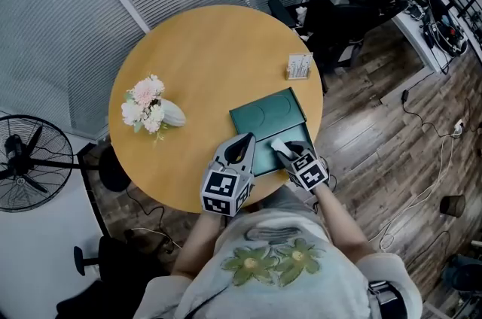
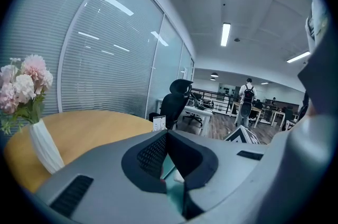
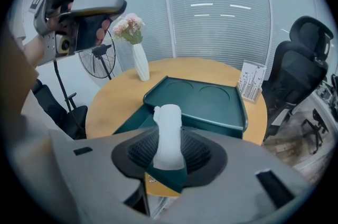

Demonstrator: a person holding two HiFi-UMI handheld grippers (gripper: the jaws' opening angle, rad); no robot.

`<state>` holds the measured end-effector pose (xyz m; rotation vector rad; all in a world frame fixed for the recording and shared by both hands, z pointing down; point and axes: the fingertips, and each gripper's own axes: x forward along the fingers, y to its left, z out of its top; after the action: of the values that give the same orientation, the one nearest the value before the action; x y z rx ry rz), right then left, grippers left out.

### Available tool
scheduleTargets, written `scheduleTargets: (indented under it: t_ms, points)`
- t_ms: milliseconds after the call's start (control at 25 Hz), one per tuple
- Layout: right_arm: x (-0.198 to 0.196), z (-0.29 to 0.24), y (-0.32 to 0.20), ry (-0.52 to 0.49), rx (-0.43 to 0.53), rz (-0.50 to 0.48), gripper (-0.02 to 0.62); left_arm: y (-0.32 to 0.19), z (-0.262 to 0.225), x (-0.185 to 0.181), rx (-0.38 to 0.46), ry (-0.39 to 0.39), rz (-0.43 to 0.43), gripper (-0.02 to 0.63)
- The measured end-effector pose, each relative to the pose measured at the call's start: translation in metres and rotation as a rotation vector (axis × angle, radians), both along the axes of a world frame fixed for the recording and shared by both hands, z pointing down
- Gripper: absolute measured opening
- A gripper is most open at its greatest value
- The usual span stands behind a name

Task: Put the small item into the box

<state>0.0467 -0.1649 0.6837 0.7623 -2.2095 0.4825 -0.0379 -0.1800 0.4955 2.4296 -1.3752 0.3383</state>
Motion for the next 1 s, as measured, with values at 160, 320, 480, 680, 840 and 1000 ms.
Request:
scheduleTargets:
  t_ms: [160,320,480,680,840,1000]
  points:
    - [0.002,0.009,0.000,0.038,-0.026,-0.009,0.135,-0.002,0.000,-0.001,-0.002,0.002,-0.005,0.000]
    - [0.000,0.011,0.000,0.047,-0.036,-0.015,0.135,-0.002,0.000,-0.002,-0.005,0.000,-0.007,0.000]
    - [0.000,0.018,-0.002,0.066,-0.051,-0.025,0.135,-0.004,0.002,-0.003,-0.008,0.002,-0.007,0.000]
    - [-0.001,0.027,-0.002,0.086,-0.069,-0.035,0.135,-0.005,0.002,-0.003,-0.009,0.006,-0.008,0.000]
    - [-0.004,0.032,-0.007,0.100,-0.064,-0.051,0.135,-0.007,0.002,-0.006,-0.008,0.006,-0.007,0.000]
    - [-0.003,0.034,-0.007,0.126,-0.092,-0.059,0.137,-0.009,0.002,-0.007,-0.012,0.005,-0.011,0.000]
